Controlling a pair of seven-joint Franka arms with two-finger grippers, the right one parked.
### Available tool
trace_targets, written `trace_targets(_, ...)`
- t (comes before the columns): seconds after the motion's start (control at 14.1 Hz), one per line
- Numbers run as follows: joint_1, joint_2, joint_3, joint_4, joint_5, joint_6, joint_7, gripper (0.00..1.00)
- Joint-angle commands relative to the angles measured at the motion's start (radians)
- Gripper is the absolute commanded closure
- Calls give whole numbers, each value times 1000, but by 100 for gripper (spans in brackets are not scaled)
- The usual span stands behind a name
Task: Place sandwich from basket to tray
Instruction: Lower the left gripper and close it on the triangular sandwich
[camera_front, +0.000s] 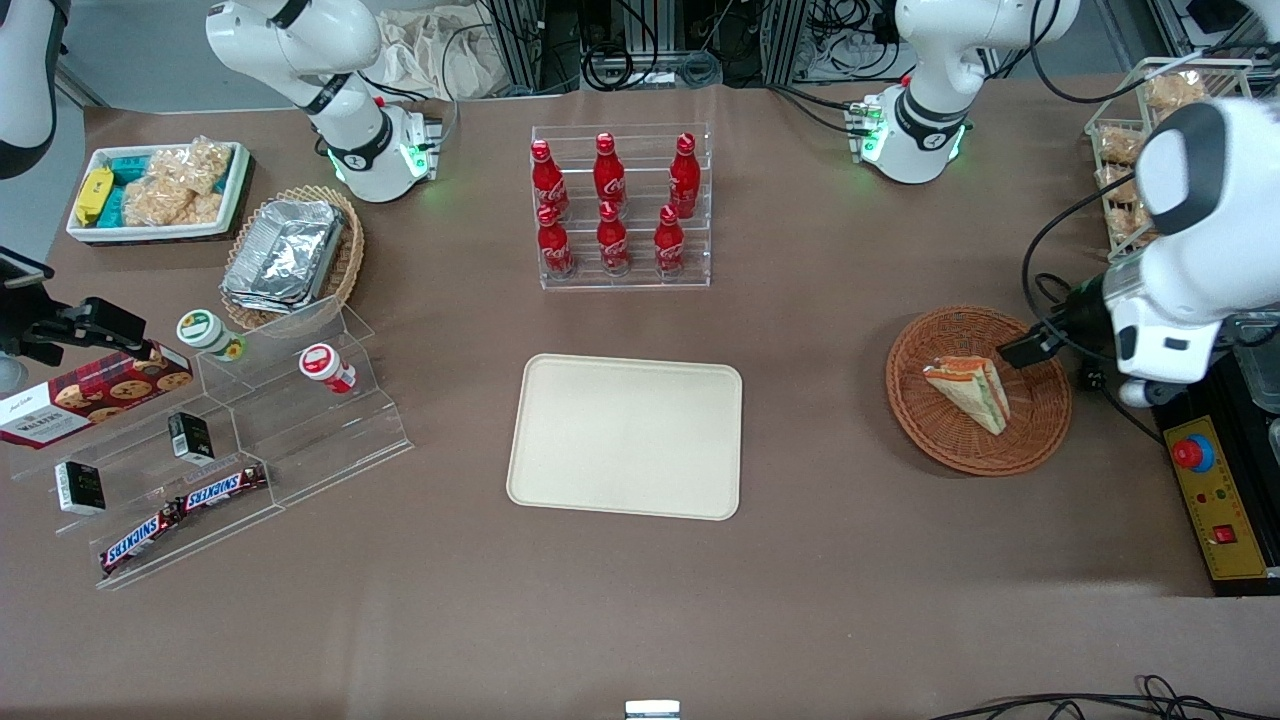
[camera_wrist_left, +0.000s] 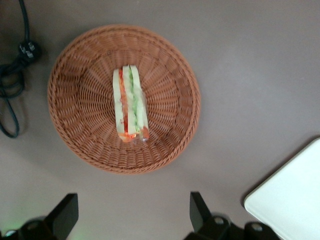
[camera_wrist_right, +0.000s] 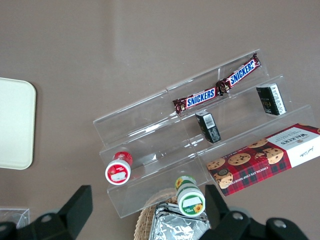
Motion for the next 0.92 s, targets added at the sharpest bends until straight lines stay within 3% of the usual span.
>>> trace_targets(0.0,-4,-50,-4,-228,36,238,-66,0)
trace_targets(0.14,-2,-11,-3,-292,36,359,-70,0)
trace_targets(0.85,-4,219,-1,-309,74,606,-196,1)
